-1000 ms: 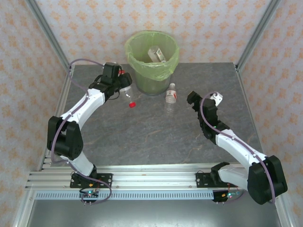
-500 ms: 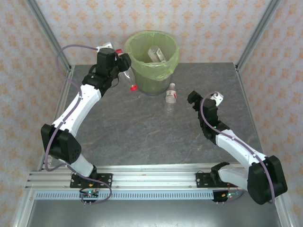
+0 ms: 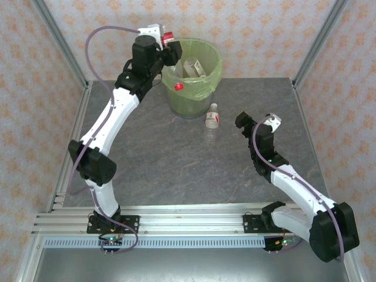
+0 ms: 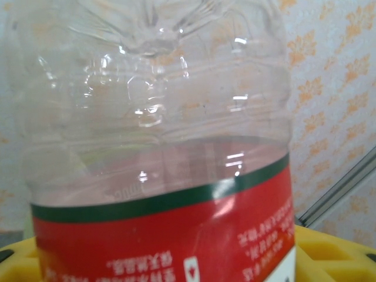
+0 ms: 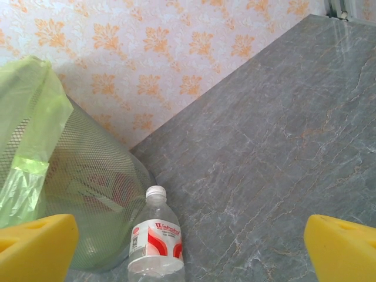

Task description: Put the plastic bottles in the bin

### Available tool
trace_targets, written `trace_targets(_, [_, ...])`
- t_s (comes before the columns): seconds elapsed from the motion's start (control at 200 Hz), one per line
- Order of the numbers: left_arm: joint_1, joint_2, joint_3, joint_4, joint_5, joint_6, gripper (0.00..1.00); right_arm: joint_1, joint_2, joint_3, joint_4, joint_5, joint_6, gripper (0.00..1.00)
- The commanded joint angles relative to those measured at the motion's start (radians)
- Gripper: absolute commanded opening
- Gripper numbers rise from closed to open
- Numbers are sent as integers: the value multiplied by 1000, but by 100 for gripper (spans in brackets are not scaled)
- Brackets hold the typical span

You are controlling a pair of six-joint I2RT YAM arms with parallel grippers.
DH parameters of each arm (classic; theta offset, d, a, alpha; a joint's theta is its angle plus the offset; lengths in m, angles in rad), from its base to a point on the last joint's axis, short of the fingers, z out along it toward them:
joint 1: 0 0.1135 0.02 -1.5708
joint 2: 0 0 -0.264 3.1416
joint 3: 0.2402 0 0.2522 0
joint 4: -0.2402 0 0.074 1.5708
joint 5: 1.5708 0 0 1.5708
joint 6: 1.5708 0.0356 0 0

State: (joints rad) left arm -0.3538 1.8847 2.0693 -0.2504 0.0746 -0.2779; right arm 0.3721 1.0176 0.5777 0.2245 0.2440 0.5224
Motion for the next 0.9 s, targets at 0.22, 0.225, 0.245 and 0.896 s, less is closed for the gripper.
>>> trace_targets(0.22, [5,271,455,-157,-19,238,60,-5,-92,-58,-42,53,1,99])
trace_targets(0.225, [5,275,464,-159,-20,239,60,-5,-92,-59,-42,53,2,99])
trace_targets(0.245, [6,290,492,-164,-19,242,60,-4,-95,-61,-43,53,2,99])
trace_targets(0.896, [23,514,684,79,-96,368,61,-6,-101,-55,-53,62,4,99])
